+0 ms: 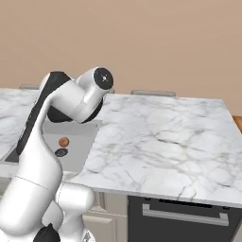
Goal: Open the cabinet, pick the kettle from the cabinet, and place it in the sink.
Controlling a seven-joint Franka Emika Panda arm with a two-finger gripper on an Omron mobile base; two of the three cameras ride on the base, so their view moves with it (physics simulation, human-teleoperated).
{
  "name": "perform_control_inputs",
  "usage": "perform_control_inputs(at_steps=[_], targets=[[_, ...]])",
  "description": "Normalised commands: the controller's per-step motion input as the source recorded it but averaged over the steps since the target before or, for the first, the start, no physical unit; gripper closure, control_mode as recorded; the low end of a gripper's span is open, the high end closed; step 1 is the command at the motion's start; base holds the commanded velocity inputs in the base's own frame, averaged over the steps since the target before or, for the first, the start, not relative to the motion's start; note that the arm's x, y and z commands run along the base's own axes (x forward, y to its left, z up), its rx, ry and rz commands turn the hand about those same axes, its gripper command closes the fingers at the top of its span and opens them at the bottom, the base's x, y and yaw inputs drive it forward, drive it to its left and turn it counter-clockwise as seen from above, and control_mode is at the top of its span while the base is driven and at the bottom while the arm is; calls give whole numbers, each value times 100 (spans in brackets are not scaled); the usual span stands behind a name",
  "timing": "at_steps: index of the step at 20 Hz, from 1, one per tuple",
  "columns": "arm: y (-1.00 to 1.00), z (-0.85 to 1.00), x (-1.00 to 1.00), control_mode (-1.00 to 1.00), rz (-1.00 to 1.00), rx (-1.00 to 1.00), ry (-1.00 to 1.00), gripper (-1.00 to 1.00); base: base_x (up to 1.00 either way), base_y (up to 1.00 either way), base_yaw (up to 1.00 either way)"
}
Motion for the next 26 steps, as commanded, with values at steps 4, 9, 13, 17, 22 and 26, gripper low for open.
perform_control_inputs(at_steps=[4,9,13,17,22,26], targets=[[11,-24,8,-100,8,0,2,100,0,0,0],[12,-27,4,-100,9,-1,1,100,0,0,0],[13,-28,3,-100,11,-1,0,100,0,0,0],[19,-28,3,-100,12,-4,0,100,0,0,0],[22,-27,7,-100,11,-5,0,100,0,0,0],[26,-25,7,-100,12,-7,0,100,0,0,0]])
